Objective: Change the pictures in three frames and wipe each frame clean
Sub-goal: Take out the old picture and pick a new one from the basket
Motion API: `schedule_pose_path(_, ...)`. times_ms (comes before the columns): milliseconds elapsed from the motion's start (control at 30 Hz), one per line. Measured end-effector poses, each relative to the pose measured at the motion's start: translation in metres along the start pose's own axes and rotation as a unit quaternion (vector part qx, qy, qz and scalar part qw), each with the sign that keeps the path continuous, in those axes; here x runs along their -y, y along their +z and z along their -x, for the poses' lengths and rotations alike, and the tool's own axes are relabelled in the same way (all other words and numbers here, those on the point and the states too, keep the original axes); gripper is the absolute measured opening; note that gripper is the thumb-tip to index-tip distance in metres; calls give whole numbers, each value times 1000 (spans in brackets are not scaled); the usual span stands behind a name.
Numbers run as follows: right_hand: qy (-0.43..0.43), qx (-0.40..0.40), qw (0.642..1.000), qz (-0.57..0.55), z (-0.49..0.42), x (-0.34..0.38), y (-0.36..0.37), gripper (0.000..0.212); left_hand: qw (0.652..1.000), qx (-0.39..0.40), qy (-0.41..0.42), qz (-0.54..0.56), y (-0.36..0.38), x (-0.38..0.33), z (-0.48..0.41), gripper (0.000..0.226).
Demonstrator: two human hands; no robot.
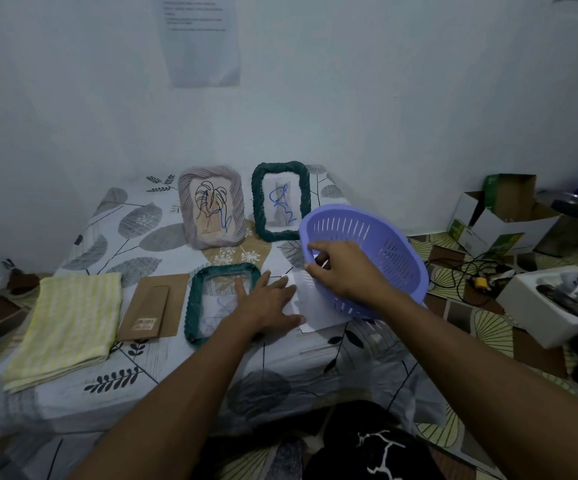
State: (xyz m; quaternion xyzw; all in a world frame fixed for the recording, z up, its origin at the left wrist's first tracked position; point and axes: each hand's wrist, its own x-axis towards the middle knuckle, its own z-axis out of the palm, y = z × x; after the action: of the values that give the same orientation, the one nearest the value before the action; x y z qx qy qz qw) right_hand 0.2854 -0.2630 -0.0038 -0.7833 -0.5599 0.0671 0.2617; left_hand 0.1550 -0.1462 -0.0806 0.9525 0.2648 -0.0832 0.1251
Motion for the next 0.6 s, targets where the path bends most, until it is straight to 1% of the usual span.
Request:
schedule_pose_path(100, 13, 31, 999, -16, 2, 1, 3, 57, 1000, -11, 16, 3, -1, 4, 1, 79)
schedule_pose_path(200, 27, 55, 998, -35, 8, 0, 9, 58, 997, -65, 18, 35, 1, 14, 8, 73)
schedule_pose_path(300, 35, 45, 997, -55, 5, -2, 8, 44, 991, -117, 4, 66, 2, 30, 16, 64)
schedule_pose_path(367, 71, 39, 995, -49, -4, -12, 2, 33, 985, -146, 0, 96, 1, 40, 22, 57)
schedule_pose_path(400, 97, 37, 994, -31, -10, -19, -3, 31, 980, -164, -1, 113, 0, 44, 25, 55)
schedule_pose_path(467, 147, 45, 988, 33, -17, -34, -10, 35, 969, -195, -2, 154, -4, 48, 31, 54)
schedule_pose_path(533, 185, 85, 972, 115, -19, -47, -12, 47, 961, -208, 1, 184, -8, 49, 34, 52)
schedule_pose_path(600, 213, 133, 953, 166, -19, -53, -7, 51, 958, -209, 8, 196, -10, 50, 36, 50)
